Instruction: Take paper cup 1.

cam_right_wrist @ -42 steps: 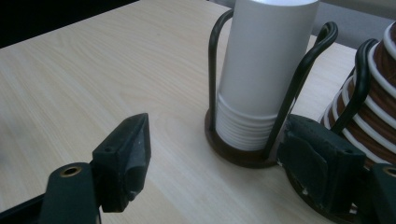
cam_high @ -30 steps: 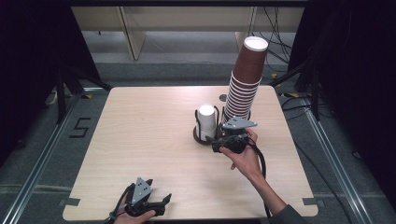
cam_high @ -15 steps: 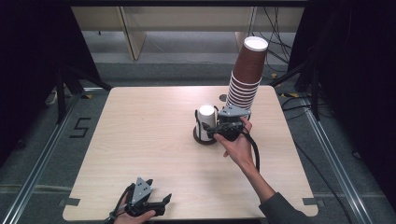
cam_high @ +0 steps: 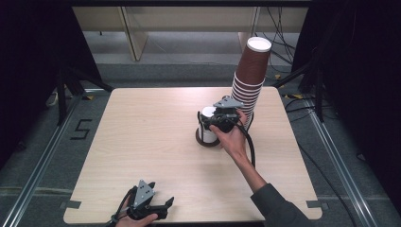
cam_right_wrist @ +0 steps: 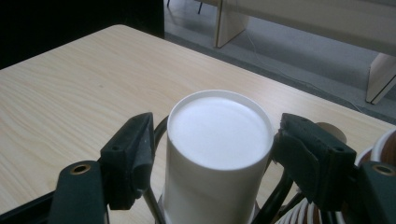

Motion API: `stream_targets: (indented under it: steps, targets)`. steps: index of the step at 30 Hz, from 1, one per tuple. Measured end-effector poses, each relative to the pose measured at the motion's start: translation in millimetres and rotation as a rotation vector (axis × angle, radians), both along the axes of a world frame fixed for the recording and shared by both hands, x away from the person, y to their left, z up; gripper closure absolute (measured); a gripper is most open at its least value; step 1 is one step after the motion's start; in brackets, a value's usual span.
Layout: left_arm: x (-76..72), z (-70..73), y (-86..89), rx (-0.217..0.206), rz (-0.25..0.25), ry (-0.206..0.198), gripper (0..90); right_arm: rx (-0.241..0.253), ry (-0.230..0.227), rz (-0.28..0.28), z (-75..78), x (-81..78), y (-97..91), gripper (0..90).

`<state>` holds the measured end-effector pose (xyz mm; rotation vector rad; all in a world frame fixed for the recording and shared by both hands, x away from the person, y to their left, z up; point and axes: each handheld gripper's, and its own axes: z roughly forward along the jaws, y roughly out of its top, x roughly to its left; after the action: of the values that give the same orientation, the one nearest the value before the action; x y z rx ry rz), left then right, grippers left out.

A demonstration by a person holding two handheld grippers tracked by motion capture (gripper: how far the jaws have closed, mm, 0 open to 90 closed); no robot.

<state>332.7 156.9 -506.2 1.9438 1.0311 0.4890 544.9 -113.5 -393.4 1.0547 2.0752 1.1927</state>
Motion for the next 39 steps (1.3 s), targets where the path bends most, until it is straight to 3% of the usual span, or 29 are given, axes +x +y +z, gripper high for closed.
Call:
stream_targets:
  steps: [13,15,16,20,23,25,26,27,28,29,30,33,34,39]
  targets:
    - [-0.4,0.4,-0.2,0.005,-0.002,-0.001,14.7,-0.023,0.025,-0.014,-6.2,13.9,6.8,29.5]
    - [-0.6,0.2,-0.5,0.004,-0.003,-0.002,14.7,0.003,0.041,-0.022,-7.5,14.4,9.6,30.5]
    - [-0.6,0.2,-0.6,0.004,-0.003,-0.002,14.7,-0.024,0.026,-0.012,-6.7,15.6,8.8,30.9]
    - [-0.7,0.3,-0.6,0.001,-0.006,-0.001,14.7,0.018,0.061,-0.027,-8.0,17.8,10.8,34.0]
    - [-0.7,0.4,-0.6,0.003,-0.003,-0.001,14.7,0.015,0.053,-0.025,-6.9,18.6,9.4,34.6]
    - [-0.7,0.2,-0.9,-0.004,-0.003,0.000,14.7,0.006,0.041,-0.017,-4.5,17.9,8.7,34.8]
    - [-0.7,0.1,-1.0,-0.004,-0.002,-0.002,14.7,0.022,0.056,-0.027,-2.7,15.8,9.4,34.8]
    - [-0.7,0.3,-0.8,0.004,-0.003,-0.001,14.7,0.017,0.030,-0.016,-1.2,16.2,9.2,34.8]
    - [-0.7,-0.2,-1.4,-0.004,-0.002,-0.001,14.7,0.043,0.048,-0.027,0.9,13.8,10.5,34.8]
    - [-0.7,0.0,-0.8,0.007,-0.007,0.000,14.7,0.009,0.008,-0.010,4.2,14.4,8.0,34.9]
    - [-0.7,-0.1,-1.0,0.006,-0.007,0.000,14.7,0.042,0.027,-0.027,5.0,12.3,10.2,34.9]
    - [-0.6,0.1,-1.2,0.008,-0.005,0.001,14.7,0.033,0.017,-0.025,10.2,11.1,9.1,34.9]
    - [-0.6,-0.1,-1.2,0.006,-0.007,0.000,14.7,0.021,-0.013,-0.017,15.9,10.9,6.8,35.0]
    - [-0.5,-0.5,-1.5,0.006,-0.007,0.003,14.7,0.056,-0.010,-0.032,29.0,6.2,6.1,35.1]
